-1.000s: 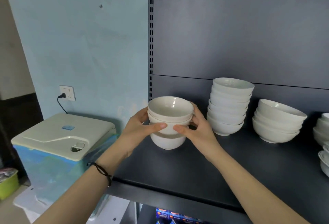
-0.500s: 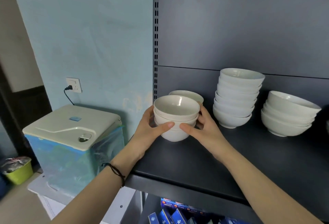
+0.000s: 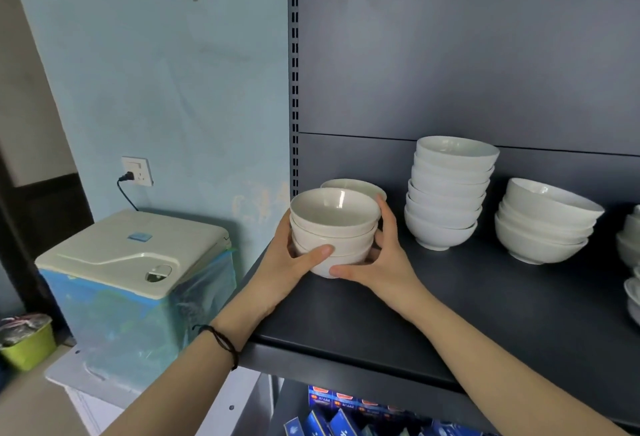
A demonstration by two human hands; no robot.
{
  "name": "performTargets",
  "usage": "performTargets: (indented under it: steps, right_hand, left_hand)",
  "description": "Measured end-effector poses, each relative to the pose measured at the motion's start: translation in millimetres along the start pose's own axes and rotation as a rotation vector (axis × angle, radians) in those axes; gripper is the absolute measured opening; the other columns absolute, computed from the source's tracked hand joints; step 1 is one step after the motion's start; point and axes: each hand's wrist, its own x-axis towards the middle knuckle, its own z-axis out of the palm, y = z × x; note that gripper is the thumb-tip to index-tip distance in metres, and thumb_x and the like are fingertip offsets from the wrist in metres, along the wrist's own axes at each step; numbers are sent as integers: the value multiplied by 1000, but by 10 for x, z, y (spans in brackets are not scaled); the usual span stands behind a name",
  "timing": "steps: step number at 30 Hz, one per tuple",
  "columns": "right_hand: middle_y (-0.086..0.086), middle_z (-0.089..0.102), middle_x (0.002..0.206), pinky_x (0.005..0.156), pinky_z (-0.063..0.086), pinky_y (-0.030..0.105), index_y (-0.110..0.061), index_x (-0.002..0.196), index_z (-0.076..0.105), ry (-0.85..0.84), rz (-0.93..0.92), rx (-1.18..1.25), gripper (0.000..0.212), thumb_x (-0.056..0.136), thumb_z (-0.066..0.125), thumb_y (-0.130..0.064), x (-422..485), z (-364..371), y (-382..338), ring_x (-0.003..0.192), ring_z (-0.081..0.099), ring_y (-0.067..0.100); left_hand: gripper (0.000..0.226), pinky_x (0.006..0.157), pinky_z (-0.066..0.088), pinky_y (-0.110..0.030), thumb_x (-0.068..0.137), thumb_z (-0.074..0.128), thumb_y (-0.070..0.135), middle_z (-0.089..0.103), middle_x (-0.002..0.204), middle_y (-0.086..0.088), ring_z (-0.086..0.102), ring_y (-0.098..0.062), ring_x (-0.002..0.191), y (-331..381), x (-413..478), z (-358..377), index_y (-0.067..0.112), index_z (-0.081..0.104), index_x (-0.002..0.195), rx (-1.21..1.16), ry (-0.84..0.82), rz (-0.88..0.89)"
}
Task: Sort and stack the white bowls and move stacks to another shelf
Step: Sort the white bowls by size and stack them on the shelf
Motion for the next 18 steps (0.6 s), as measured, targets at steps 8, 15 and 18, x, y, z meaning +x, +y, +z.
performTargets:
  steps: [8, 15, 18]
  right_hand:
    - [-21, 44, 149, 101, 52, 31, -53, 151, -1, 116, -86, 89, 134, 63, 91, -12, 288, -90, -357, 122, 54, -6]
    - [-19, 42, 152, 110, 46, 40, -54, 151, 4, 188, -111, 64, 134, 49, 89, -38, 782, -235, -456, 132, 50, 4]
    - [-21, 44, 150, 108, 47, 42, -59, 148, 6, 207, -94, -16, 131, 48, 88, -41, 890, -265, -331, 130, 52, 8]
  left_hand:
    - [84, 98, 49, -20, 67, 78, 36, 52, 141, 1, 54, -9, 124, 427, 380, -11, 49, 32, 136, 48, 76, 200]
    - [80, 91, 48, -12, 79, 65, 45, 47, 142, 10, 51, 6, 120, 440, 983, 180, 29, 26, 147, -68, 81, 239]
    - [87, 85, 47, -7, 77, 62, 53, 47, 138, 15, 52, 15, 113, 263, 1139, 286, 28, 22, 150, -99, 125, 204]
